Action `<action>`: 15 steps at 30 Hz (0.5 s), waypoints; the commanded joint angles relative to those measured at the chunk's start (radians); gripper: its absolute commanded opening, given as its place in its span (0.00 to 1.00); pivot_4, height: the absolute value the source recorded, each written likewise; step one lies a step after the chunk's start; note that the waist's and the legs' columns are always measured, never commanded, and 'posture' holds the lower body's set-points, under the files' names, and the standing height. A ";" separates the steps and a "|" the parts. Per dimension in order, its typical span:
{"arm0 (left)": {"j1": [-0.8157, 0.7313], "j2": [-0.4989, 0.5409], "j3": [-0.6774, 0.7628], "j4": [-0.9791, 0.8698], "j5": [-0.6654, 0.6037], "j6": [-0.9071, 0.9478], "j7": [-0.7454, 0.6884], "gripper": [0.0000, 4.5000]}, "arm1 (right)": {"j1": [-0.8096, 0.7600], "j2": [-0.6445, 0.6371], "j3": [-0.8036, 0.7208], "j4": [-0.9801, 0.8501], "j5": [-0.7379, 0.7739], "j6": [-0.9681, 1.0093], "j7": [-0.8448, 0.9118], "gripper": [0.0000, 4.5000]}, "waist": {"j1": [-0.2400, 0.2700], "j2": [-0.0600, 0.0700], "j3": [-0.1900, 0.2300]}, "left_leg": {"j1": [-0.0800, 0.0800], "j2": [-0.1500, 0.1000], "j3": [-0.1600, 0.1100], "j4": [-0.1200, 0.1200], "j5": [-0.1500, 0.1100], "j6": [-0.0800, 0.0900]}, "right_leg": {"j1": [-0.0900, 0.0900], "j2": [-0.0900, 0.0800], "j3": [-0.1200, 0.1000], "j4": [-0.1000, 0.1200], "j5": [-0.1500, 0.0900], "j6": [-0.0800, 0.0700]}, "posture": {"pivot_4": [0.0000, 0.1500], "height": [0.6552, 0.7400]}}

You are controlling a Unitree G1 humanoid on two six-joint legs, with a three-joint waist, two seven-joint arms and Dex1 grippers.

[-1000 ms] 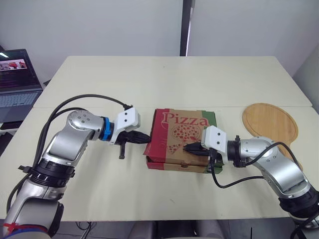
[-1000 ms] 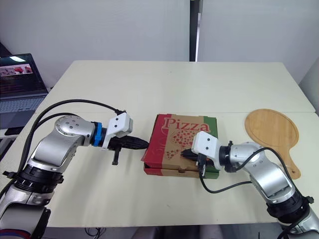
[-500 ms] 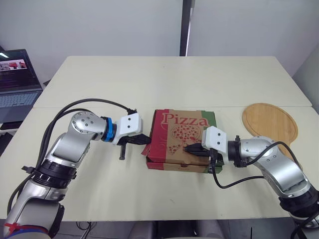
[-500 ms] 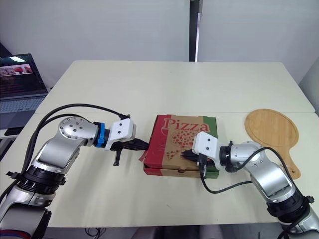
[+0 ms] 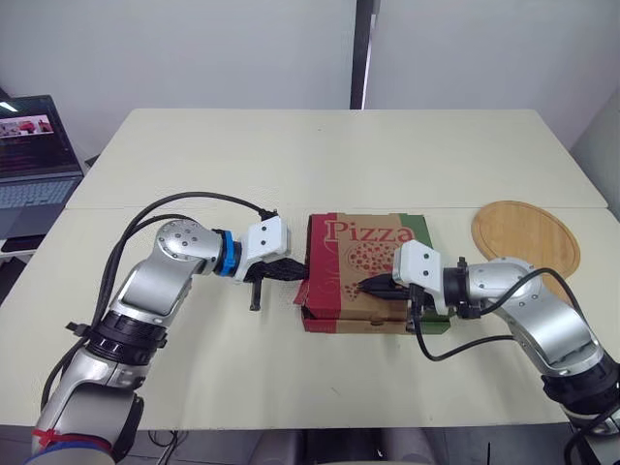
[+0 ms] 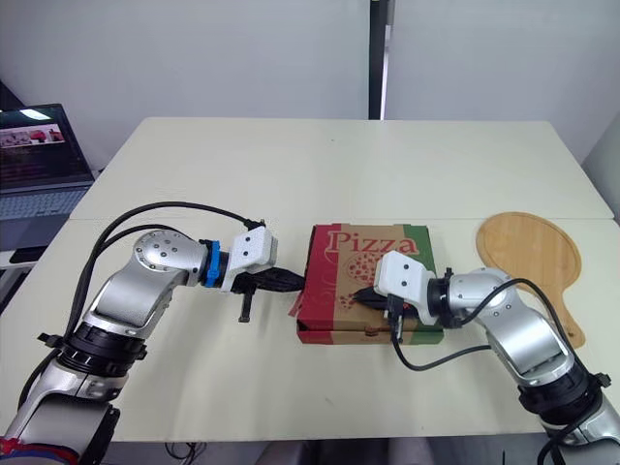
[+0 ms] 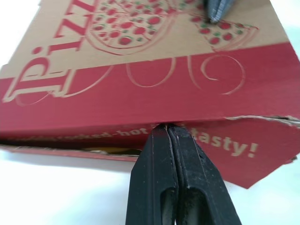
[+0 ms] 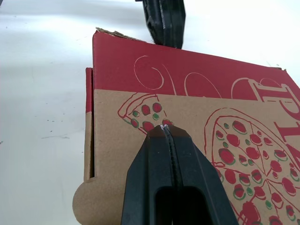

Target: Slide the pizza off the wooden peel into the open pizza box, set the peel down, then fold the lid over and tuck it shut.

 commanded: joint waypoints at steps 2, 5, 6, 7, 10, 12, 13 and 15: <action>-0.019 -0.001 0.055 -0.016 -0.022 -0.005 0.042 0.00 | -0.022 -0.004 -0.015 -0.002 -0.001 -0.025 0.010 0.01 | 0.000 0.000 0.000 | 0.000 0.000 0.000 0.000 0.000 0.000 | 0.000 0.000 0.000 0.000 0.000 0.000 | 1.00 1.00; -0.014 -0.005 0.062 -0.017 -0.025 -0.004 0.059 0.00 | -0.025 -0.006 -0.014 0.004 -0.002 -0.031 0.013 0.01 | 0.000 0.000 0.000 | 0.000 0.000 0.000 0.000 0.000 0.000 | 0.000 0.000 0.000 0.000 0.000 0.000 | 1.00 1.00; -0.009 -0.001 0.060 -0.021 -0.026 -0.004 0.056 0.00 | -0.027 -0.008 -0.014 0.006 -0.002 -0.033 0.015 0.01 | 0.000 0.000 0.000 | 0.000 0.000 0.000 0.000 0.000 0.000 | 0.000 0.000 0.000 0.000 0.000 0.000 | 1.00 1.00; 0.002 0.010 0.058 -0.029 -0.029 -0.002 0.044 0.00 | -0.028 -0.012 -0.015 0.005 -0.001 -0.033 0.020 0.01 | 0.000 0.000 0.000 | 0.000 0.000 0.000 0.000 0.000 0.000 | 0.000 0.000 0.000 0.000 0.000 0.000 | 1.00 1.00; 0.022 0.041 0.059 -0.037 -0.035 -0.007 0.009 0.00 | -0.029 -0.023 -0.018 0.001 0.001 -0.032 0.033 0.01 | -0.002 0.000 0.000 | 0.000 0.000 0.000 0.000 0.000 0.000 | 0.000 0.000 0.000 0.000 0.000 0.000 | 1.00 1.00; 0.035 0.084 0.057 -0.040 -0.040 -0.013 -0.040 0.00 | -0.029 -0.030 -0.019 -0.001 0.003 -0.032 0.040 0.01 | -0.002 0.000 0.000 | 0.000 0.000 0.000 0.000 0.000 0.000 | -0.001 0.000 0.000 0.000 0.000 0.000 | 1.00 1.00; 0.044 0.107 0.050 -0.047 -0.039 -0.014 -0.064 0.00 | -0.029 -0.033 -0.019 -0.002 0.003 -0.032 0.043 0.01 | -0.003 0.000 0.000 | 0.000 0.001 0.000 -0.001 0.000 0.000 | -0.001 0.000 0.000 0.000 0.000 0.000 | 1.00 1.00; 0.057 0.130 0.037 -0.059 -0.038 -0.016 -0.084 0.00 | -0.028 -0.038 -0.020 -0.003 0.004 -0.033 0.047 0.01 | -0.003 0.000 0.000 | 0.000 0.001 0.000 -0.001 0.000 0.000 | -0.001 0.000 0.000 0.000 0.000 0.000 | 1.00 1.00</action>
